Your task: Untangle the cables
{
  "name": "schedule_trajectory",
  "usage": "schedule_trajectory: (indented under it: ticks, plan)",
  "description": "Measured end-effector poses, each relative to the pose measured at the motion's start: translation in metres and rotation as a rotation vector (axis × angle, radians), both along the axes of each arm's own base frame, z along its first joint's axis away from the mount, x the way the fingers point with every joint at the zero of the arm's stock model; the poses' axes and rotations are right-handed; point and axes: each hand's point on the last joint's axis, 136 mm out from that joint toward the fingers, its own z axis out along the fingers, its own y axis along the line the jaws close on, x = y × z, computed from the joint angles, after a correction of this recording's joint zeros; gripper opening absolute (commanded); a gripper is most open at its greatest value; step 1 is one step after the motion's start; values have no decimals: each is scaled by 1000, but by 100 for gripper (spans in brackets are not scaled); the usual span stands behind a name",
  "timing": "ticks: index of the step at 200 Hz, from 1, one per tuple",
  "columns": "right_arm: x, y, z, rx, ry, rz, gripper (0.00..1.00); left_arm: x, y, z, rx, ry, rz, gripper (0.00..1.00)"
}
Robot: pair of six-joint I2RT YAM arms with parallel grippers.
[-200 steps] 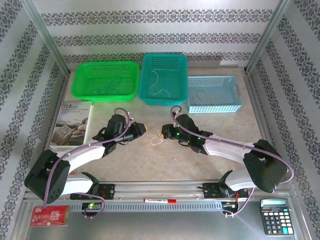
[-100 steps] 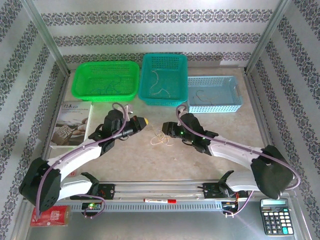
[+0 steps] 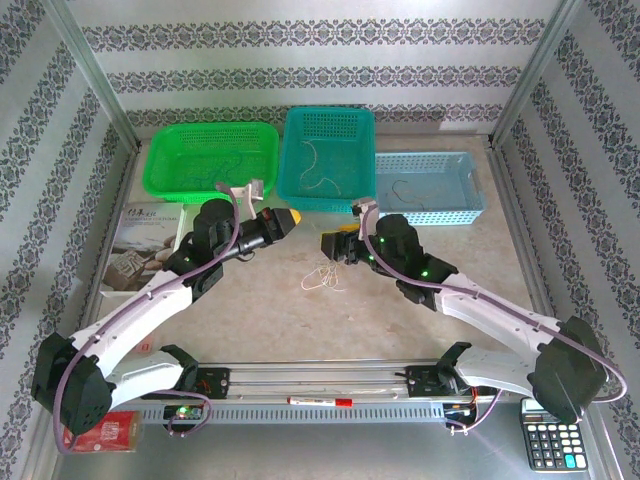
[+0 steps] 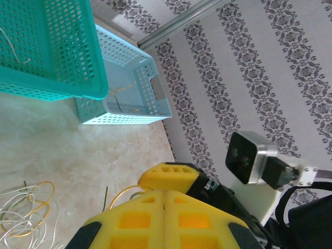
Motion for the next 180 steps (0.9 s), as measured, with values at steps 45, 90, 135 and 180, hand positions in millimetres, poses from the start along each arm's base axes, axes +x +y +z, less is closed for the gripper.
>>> schedule_trajectory:
  ticks: [45,90,135,180]
  plan:
    - [2,6,21,-1,-64,34,62,-5,-7,10,-10,-12,-29,0]
    - [9,18,29,-17,-81,67,62,-10,-13,9,-7,-3,-56,0]
    - [18,33,21,-42,-60,110,36,-12,-18,16,-15,-12,-74,0]
    - [20,32,-1,-74,-36,109,13,-12,-16,29,-31,-36,-63,0]
